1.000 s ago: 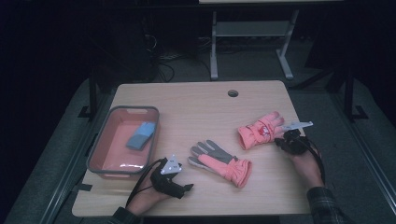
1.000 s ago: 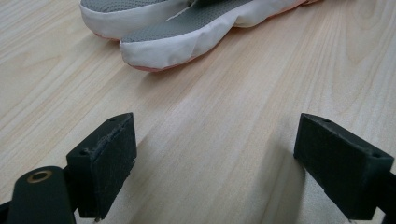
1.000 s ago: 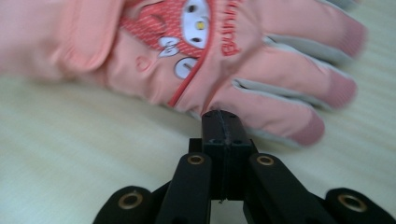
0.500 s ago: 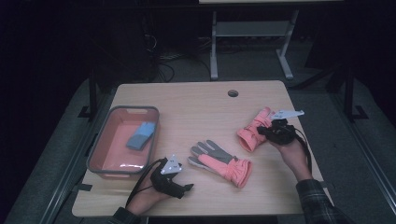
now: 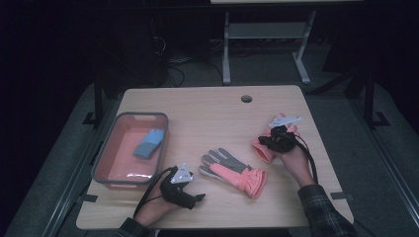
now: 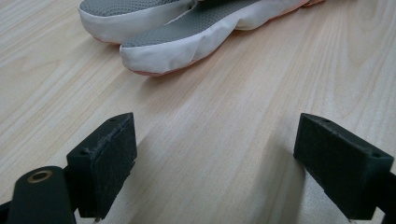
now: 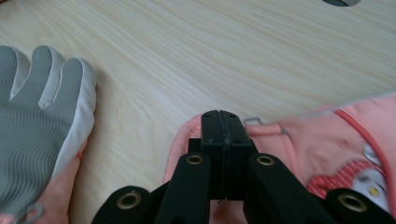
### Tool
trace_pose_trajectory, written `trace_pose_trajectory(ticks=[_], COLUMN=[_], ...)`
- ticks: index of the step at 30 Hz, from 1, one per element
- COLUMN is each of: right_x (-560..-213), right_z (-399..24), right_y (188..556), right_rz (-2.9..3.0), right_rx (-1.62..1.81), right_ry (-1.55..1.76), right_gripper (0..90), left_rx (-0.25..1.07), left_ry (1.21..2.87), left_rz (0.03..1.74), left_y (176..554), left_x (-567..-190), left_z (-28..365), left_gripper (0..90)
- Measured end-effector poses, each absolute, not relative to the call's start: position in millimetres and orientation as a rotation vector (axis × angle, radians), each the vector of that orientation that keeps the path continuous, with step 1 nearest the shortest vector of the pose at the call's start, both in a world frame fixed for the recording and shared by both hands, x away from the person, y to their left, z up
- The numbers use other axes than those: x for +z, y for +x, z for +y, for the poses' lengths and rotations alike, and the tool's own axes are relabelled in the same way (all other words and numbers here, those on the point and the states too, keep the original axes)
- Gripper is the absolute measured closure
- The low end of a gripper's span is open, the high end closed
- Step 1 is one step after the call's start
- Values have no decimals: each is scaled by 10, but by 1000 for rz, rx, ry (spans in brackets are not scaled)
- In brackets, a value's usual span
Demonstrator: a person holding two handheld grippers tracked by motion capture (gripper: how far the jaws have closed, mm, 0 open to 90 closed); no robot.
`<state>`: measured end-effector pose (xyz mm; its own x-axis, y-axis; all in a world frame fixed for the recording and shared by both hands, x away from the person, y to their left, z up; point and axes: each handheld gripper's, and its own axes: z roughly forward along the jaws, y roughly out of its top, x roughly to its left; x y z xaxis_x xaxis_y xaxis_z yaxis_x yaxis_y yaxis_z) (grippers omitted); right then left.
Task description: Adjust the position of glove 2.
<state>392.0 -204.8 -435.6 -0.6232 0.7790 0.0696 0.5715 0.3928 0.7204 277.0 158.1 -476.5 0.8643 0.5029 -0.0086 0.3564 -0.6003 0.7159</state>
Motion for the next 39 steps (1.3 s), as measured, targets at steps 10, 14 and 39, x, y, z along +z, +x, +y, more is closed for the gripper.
trace_pose_trajectory(ticks=[10,14,39], right_x=[-4334,-4321,-4307], right_z=[-2358,-2429,-2794], right_y=[3640,3564,3859], right_rz=[2374,2376,2192], right_rx=[1053,1045,931], right_ry=[1222,1226,1359], right_gripper=[895,895,899], left_rx=[252,252,253], left_ry=[2274,2274,2269], left_rz=[620,621,627], left_y=[2765,2765,2762], left_x=[-4766,-4765,-4767], left_z=[1584,1586,1588], left_gripper=[125,125,125])
